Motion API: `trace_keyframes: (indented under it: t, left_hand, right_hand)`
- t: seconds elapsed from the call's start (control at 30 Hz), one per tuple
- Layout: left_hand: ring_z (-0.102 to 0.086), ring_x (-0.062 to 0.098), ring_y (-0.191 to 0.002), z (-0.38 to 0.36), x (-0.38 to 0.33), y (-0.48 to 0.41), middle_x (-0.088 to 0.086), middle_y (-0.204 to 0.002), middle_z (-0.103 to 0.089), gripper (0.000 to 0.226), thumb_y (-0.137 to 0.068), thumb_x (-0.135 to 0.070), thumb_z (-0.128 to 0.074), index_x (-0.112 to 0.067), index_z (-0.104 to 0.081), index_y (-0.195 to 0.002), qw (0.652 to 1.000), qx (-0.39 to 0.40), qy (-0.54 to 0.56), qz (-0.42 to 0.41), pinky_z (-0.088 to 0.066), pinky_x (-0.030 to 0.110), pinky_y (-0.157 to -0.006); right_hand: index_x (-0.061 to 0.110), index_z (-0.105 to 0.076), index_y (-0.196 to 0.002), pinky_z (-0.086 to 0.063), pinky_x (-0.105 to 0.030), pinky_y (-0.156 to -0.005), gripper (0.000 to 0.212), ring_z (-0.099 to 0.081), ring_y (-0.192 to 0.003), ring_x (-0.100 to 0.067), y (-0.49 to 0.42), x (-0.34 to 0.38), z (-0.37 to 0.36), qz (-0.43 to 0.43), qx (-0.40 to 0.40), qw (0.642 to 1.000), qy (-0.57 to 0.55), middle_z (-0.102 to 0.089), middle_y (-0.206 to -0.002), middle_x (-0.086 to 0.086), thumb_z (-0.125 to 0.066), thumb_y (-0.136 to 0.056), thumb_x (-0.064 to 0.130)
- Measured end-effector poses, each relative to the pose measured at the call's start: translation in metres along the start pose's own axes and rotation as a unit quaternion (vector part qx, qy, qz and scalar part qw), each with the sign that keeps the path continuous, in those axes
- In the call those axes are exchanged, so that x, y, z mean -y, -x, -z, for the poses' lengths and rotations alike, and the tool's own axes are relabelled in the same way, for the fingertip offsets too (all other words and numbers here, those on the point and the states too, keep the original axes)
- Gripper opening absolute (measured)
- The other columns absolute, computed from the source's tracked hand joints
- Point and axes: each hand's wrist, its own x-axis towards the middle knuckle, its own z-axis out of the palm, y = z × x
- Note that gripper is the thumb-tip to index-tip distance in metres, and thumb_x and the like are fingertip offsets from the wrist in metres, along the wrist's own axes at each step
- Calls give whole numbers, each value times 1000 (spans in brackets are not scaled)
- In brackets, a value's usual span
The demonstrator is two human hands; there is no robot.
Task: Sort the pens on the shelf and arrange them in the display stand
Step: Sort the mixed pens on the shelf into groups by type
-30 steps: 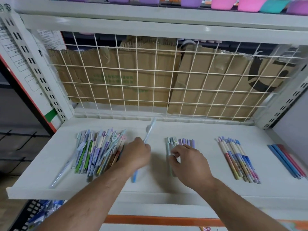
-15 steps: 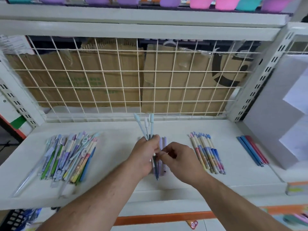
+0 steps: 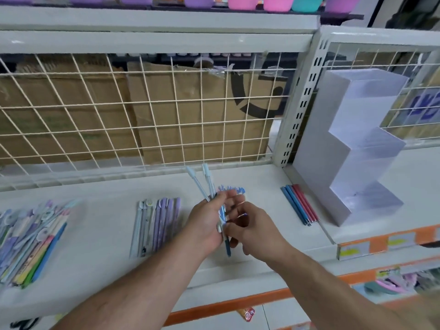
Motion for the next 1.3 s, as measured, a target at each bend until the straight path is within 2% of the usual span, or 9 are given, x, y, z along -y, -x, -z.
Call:
trace_keyframes:
  t: [0.17,0.33,0.43,0.53,0.67,0.83,1.0,1.13,1.3]
  left_hand:
    - [-74,18,-89,-33,20,-11,8,-110,-75,30,-103,-24,-51,-6,-63,-124,999,35,-21,21,-58,32,-67]
    - [-71,27,-101,-49,40,-29,13,-109,-74,29,-103,-24,-51,-5,-63,-122,999,-14,-38,16,-54,37,-79]
    - [-69,24,-76,-52,44,-36,12,-91,-75,21,-99,-17,-56,-4,-63,-114,997,-58,-55,-10,-54,30,-62]
    - [-43,13,-43,-54,46,-36,4,-62,-57,19,-102,-16,-48,-4,-62,-108,995,-64,-78,4,-31,22,-46]
    - [-27,9,-39,-56,48,-38,1,-57,-45,25,-104,-20,-44,-1,-59,-113,994,-53,-92,17,-17,19,-43]
    - [-24,10,-37,-53,48,-37,0,-53,-44,34,-105,-32,-42,-4,-56,-119,993,-49,-102,36,-11,32,-60]
    - [-25,11,-38,-47,48,-38,0,-55,-46,36,-105,-30,-42,-3,-58,-121,994,-40,-89,41,-10,41,-70]
    - [-26,14,-47,-41,45,-38,3,-64,-47,31,-99,-26,-50,-5,-66,-115,995,-7,-90,48,-18,25,-55]
    - [-28,17,-52,-35,40,-35,7,-67,-46,27,-87,-11,-60,1,-72,-108,997,4,-69,46,-26,20,-41]
  right_hand:
    - [7,-59,-98,-42,-27,-44,13,-60,-55,-14,1,-18,35,-8,5,1000,-16,-64,-72,-9,-65,-87,3]
    - [16,-61,-93,-41,-14,-46,12,-57,-50,-3,-10,-38,64,9,-84,993,84,-65,-70,4,-71,-87,13]
    - [23,-60,-103,-46,-18,-54,16,-62,-61,-6,-25,-53,85,13,-176,953,247,-68,-78,7,-67,-88,22]
    - [22,-58,-110,-49,-31,-65,18,-64,-82,-24,-39,-60,101,5,-179,901,396,-69,-92,0,-57,-91,22]
    - [15,-51,-105,-35,-30,-53,20,-49,-67,-26,-48,-59,105,35,-136,845,517,-58,-83,-2,-47,-88,8]
    - [16,-52,-118,-35,-31,-57,32,-60,-77,-28,-54,-60,104,73,-104,802,584,-63,-100,-6,-45,-88,7]
    - [14,-59,-104,-39,-31,-59,21,-56,-74,-25,-60,-62,107,64,-91,806,581,-59,-95,-5,-47,-89,6]
    - [16,-55,-90,-36,-30,-57,10,-58,-75,-27,-63,-67,105,89,-119,809,568,-58,-101,-5,-50,-87,8]
    - [18,-44,-54,-4,-14,-45,35,-24,-38,-20,-60,-62,91,156,-178,806,542,-47,-58,1,-78,-55,7]
